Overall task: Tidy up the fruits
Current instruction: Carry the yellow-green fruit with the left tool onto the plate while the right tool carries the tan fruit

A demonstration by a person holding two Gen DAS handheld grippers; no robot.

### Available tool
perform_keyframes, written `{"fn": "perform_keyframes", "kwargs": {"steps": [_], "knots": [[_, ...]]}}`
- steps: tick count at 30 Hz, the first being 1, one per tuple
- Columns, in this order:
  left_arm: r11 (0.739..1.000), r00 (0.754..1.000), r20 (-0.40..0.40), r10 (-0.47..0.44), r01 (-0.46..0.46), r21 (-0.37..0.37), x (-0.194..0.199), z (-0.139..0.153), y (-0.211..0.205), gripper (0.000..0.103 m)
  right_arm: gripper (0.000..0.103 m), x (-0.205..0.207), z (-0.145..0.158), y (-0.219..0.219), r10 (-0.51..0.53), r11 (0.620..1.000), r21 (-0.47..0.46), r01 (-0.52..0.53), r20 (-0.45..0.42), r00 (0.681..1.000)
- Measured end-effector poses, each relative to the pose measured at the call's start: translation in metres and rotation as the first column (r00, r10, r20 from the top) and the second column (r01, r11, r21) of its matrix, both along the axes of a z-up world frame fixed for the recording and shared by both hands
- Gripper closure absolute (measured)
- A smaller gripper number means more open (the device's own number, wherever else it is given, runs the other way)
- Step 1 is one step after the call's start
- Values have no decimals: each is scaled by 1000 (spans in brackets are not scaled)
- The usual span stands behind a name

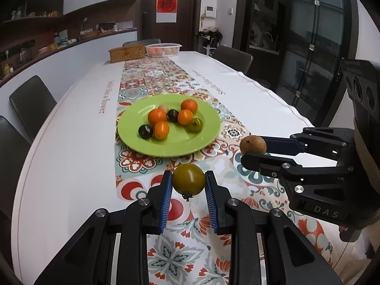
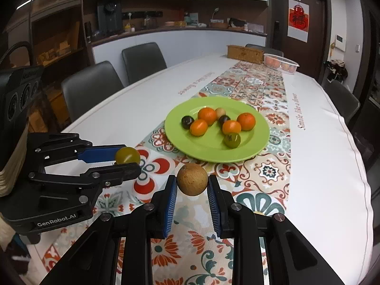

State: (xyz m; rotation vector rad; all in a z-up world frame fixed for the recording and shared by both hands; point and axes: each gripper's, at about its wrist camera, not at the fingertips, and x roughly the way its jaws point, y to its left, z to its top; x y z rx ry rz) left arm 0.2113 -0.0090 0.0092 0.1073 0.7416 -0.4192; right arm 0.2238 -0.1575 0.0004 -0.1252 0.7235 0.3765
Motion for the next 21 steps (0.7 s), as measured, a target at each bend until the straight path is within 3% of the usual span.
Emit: {"fn": "perform_keyframes", "kwargs": {"steps": [21], "knots": [[999,994,101,33,-30,-28,11,48,-11,75,76,0,41,-11,-55,998,30,52,99,994]]}}
